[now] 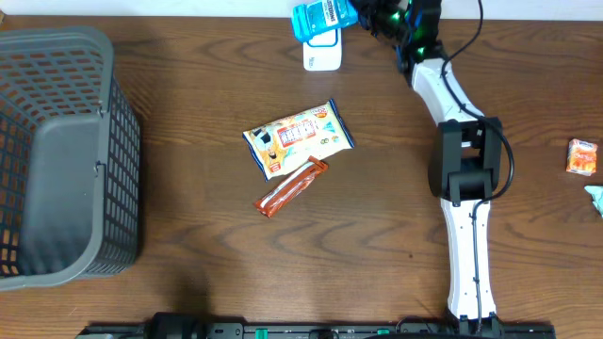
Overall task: Scan the item barcode
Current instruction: 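Carry the bottle to the right table edge and release it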
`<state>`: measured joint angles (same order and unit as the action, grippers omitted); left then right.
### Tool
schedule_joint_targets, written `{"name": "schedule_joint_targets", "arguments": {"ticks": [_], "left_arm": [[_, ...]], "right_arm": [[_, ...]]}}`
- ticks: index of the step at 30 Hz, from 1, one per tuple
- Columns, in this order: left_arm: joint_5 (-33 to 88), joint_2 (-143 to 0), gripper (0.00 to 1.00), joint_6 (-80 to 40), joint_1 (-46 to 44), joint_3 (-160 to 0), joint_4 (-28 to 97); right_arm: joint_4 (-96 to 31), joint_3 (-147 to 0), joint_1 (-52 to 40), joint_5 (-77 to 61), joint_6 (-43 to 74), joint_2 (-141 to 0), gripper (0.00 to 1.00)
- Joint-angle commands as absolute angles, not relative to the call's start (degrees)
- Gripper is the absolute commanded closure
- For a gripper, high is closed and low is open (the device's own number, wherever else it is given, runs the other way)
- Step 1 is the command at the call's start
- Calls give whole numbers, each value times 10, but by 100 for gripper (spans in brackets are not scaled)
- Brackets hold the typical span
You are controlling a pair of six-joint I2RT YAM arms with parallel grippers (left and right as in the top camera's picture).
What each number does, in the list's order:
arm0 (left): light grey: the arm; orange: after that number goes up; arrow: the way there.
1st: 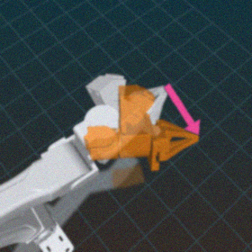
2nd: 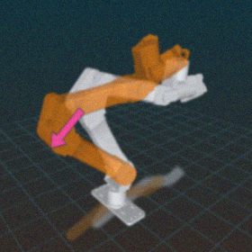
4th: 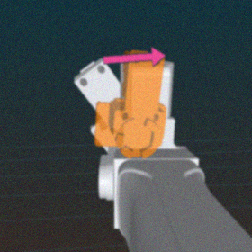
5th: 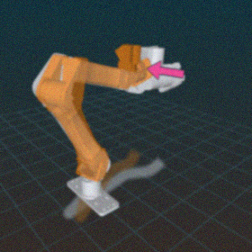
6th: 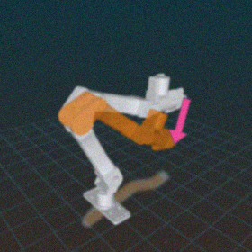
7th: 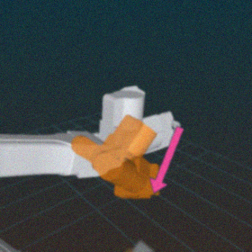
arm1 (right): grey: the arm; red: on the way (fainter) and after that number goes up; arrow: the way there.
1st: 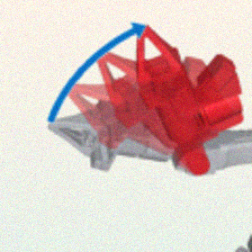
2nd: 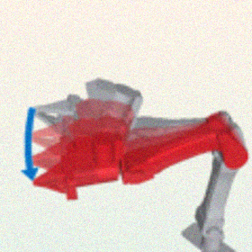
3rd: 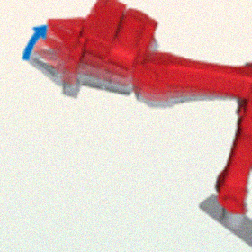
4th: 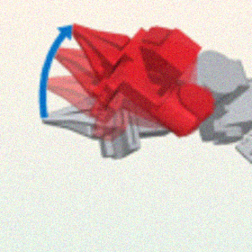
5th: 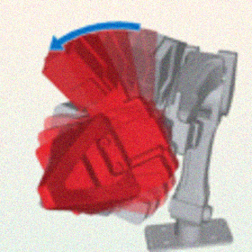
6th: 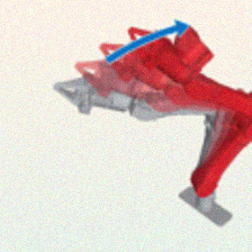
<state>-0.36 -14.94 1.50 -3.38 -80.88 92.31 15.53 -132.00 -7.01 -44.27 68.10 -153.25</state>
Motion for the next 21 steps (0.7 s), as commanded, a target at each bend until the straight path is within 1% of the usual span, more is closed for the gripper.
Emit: {"name": "schedule_joint_targets", "arguments": {"ticks": [1,5,8,11,15,21], "left_arm": [[-7,-152,1,15,-31,-808,967],[-7,-152,1,15,-31,-808,967],[-7,-152,1,14,-31,-808,967],[-7,-152,1,14,-31,-808,967],[-7,-152,1,14,-31,-808,967],[-7,-152,1,14,-31,-808,967]], "right_arm": [[68,-1368,-70,-502,606,-1479,99],[-132,-1371,-72,-493,470,-1411,99],[-296,-1371,-73,-419,360,-1352,99],[-433,-1371,-72,-300,284,-1291,99],[-571,-1371,-67,-132,213,-1218,99],[-709,-1371,-39,143,190,-1166,99]]}}
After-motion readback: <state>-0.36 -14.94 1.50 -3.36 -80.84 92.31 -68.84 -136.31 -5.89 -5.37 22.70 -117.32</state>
